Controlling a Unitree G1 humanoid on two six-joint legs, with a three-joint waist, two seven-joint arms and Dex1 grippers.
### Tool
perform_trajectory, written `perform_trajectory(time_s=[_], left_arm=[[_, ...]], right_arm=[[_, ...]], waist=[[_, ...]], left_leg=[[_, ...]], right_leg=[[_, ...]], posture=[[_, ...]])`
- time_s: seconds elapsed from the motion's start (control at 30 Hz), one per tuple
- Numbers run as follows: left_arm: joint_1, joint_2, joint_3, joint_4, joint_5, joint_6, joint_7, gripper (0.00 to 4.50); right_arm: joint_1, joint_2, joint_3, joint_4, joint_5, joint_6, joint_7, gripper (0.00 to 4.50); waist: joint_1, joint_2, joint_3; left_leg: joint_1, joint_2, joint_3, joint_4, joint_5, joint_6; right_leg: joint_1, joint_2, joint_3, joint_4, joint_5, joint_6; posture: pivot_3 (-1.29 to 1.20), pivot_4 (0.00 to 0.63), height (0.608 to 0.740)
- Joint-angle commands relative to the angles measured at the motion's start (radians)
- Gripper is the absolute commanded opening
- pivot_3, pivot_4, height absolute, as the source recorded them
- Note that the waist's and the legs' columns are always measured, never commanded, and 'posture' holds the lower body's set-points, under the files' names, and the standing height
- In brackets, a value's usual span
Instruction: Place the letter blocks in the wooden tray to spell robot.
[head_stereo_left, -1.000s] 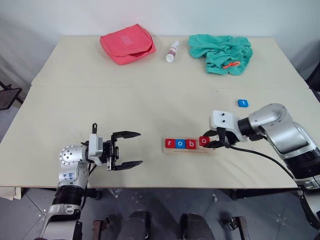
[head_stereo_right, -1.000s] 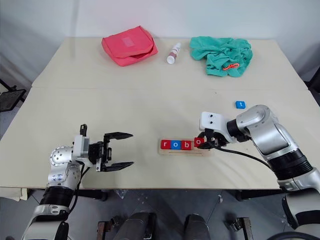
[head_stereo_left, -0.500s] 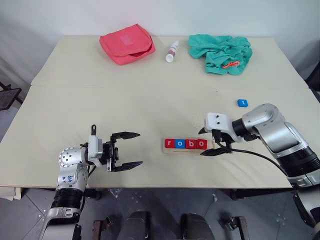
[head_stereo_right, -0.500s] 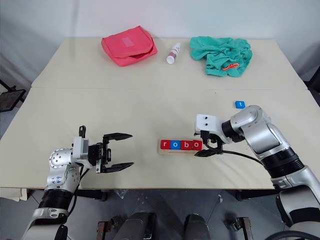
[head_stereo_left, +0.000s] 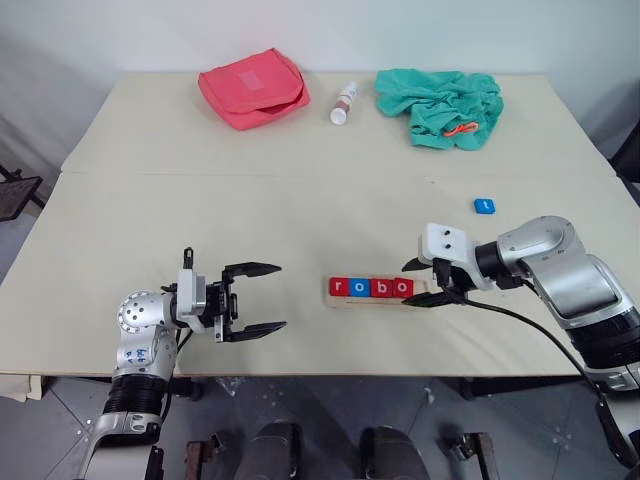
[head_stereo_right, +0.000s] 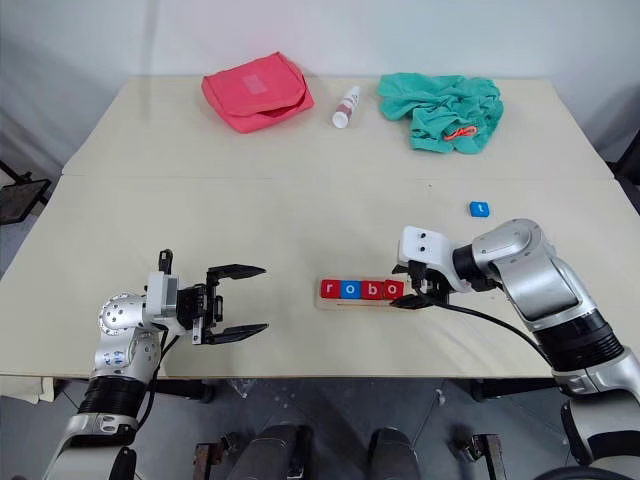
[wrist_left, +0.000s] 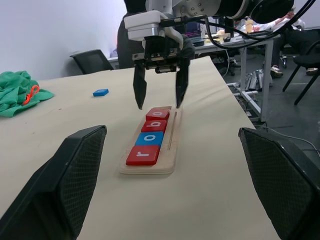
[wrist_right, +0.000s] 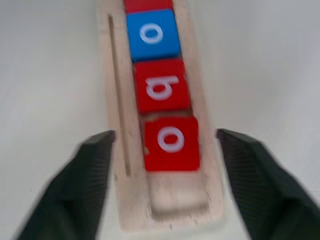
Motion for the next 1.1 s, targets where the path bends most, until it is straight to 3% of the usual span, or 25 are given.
perform_trajectory(time_s=[0.03,0.2,0.23,0.67,1.03,1.1], left_arm=[[-0.007,0.002,0.005,-0.008,-0.014,-0.009,-0.003,4.50],[0.000,0.004,0.007,-0.015,-0.014,-0.009,-0.001,4.50],[0.002,0.004,0.008,-0.017,-0.014,-0.009,0.001,4.50],[-0.003,0.008,0.014,-0.005,-0.011,-0.013,0.008,4.50],[-0.029,-0.004,0.006,0.026,-0.006,-0.023,0.005,4.50],[-0.034,-0.006,0.006,0.033,-0.006,-0.026,0.003,4.50]], right_arm=[[-0.008,-0.027,-0.036,0.042,-0.018,-0.054,-0.007,1.82],[-0.011,-0.008,-0.013,0.099,-0.033,-0.096,0.000,0.09],[-0.010,-0.001,-0.006,0.101,-0.034,-0.096,0.001,0.04],[-0.005,0.015,-0.030,0.053,-0.010,-0.031,-0.025,0.04],[0.100,-0.076,-0.182,-0.018,0.038,0.037,-0.084,0.04],[0.137,-0.085,-0.246,-0.039,0.069,0.080,-0.113,0.39]], waist=[[0.001,0.000,0.000],[0.001,0.000,0.000],[0.000,0.000,0.000],[0.001,0.000,0.000],[0.003,0.000,0.000],[0.004,0.000,0.000]], left_leg=[[0.000,0.000,0.000,0.000,0.000,0.000],[0.000,0.000,0.000,0.000,0.000,0.000],[0.000,0.000,0.000,0.000,0.000,0.000],[0.000,0.000,0.000,0.000,0.000,0.000],[0.000,0.000,0.000,0.000,0.000,0.000],[0.000,0.000,0.000,0.000,0.000,0.000]], right_leg=[[0.000,0.000,0.000,0.000,0.000,0.000],[0.000,0.000,0.000,0.000,0.000,0.000],[0.000,0.000,0.000,0.000,0.000,0.000],[0.000,0.000,0.000,0.000,0.000,0.000],[0.000,0.000,0.000,0.000,0.000,0.000],[0.000,0.000,0.000,0.000,0.000,0.000]], posture=[[0.00,0.150,0.740],[0.00,0.150,0.740],[0.00,0.150,0.740],[0.00,0.150,0.740],[0.00,0.150,0.740],[0.00,0.150,0.740]])
